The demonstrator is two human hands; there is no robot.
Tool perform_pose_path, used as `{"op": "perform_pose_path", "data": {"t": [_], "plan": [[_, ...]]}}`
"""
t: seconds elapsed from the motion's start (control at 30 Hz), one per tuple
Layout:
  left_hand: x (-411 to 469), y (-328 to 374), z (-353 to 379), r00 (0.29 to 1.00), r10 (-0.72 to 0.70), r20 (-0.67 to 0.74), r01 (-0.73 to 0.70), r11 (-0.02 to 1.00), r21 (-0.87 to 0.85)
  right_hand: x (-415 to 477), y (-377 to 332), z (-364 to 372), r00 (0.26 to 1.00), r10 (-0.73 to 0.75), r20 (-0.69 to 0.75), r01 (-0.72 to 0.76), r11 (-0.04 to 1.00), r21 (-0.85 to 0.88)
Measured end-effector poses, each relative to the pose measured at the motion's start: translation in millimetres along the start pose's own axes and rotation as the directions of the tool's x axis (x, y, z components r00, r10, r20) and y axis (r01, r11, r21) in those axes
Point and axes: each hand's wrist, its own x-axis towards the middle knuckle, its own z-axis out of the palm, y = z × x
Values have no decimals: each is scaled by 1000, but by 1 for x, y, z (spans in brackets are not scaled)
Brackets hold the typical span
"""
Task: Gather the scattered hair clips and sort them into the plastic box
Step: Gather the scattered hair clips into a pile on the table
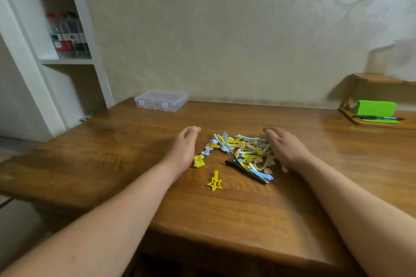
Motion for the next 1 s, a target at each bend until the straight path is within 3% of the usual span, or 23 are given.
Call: {"op": "perform_pose_path", "data": {"t": [0.2,0.3,0.4,0.57,0.7,0.87,1.0], "plan": [[-2,39,70,996,-80,-45,84,990,109,-2,-36,36,999,30,-34,-32,997,-65],[2,42,82,997,-65,-51,67,997,38,-5,-36,32,997,35,-69,-30,997,68],[-19,38,62,1000,23,10,-23,999,37,-14,-30,14,996,33,-88,-10,969,248],[-56,26,58,984,145,103,-164,965,204,-18,-20,11,996,44,-74,-22,961,276],[-43,37,92,993,97,-61,-80,967,241,-18,-29,32,977,122,-177,-77,967,244],[-15,46,125,945,-8,-326,25,999,48,-15,-40,52,971,121,-207,-97,988,121],[-11,52,128,890,-51,-453,-26,986,-162,-11,-49,46,916,281,-285,-146,898,416]]}}
